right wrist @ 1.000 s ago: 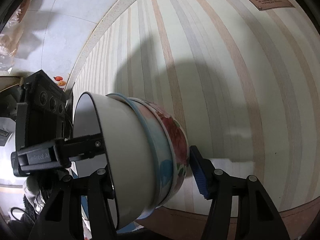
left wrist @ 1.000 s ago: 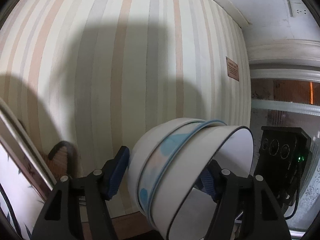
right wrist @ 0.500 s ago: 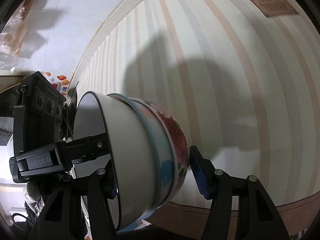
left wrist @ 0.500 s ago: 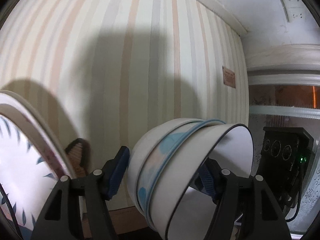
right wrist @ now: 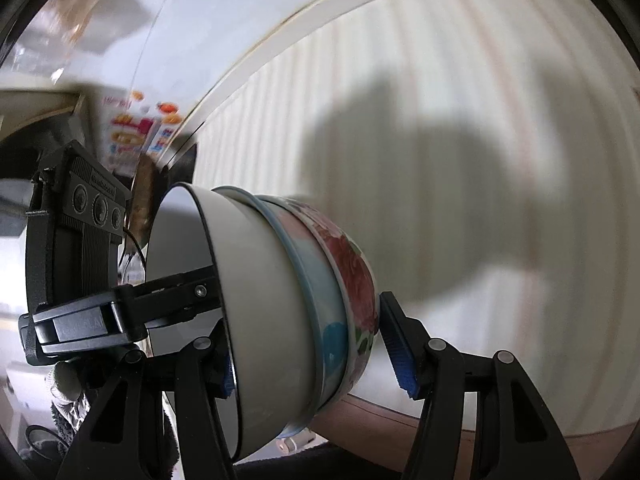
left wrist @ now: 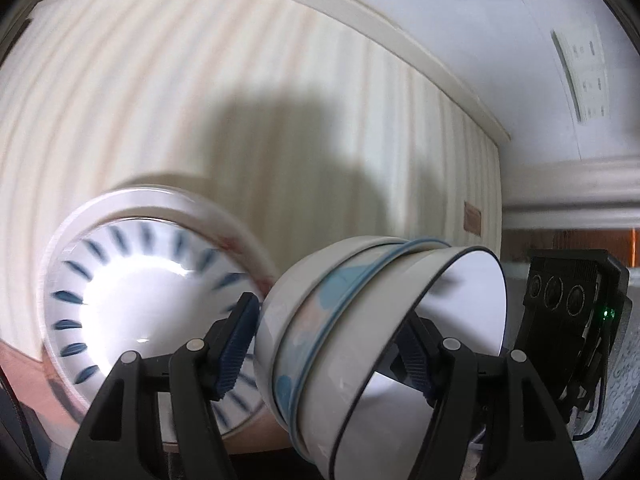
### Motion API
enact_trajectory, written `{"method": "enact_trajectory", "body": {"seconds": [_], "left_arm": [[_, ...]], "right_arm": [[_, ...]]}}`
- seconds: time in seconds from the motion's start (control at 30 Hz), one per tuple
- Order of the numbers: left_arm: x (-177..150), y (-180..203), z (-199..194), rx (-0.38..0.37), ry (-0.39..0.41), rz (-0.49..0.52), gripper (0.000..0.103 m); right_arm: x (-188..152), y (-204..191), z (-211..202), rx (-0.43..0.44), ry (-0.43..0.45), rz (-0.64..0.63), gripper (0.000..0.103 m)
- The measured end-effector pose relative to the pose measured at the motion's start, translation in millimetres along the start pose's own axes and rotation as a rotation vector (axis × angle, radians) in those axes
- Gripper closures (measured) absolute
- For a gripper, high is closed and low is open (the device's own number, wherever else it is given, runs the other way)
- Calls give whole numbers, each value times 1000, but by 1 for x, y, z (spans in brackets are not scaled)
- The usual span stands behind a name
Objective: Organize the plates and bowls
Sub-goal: 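Lift the bowl stack with both grippers over the plate stack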
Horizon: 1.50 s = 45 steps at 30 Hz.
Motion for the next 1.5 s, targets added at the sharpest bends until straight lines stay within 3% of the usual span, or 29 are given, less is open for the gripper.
{"method": "enact_trajectory", "body": {"seconds": [0.4,0.9,1.5], "left_arm": [[-2,-72,-29,39,65,-124,39],[-18,-109,-20,36,43,-188,39],[-19,-118,-21,32,42,-196,38]], "right_arm": [[-11,-69,64,52,-99,-109,42],[-31,-85,126,33,-159,-144,42],[-35,-87,134,14,-167,-143,42]]}}
Point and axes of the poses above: each gripper's, at about its wrist camera, not at the fingertips, and z roughly the way its jaws point, y to its right, x to its top, the point moved 6 cm from there along z, roughly the way its jaws point, and after that the axes turned 12 degrees about y, right-handed, at the moved point
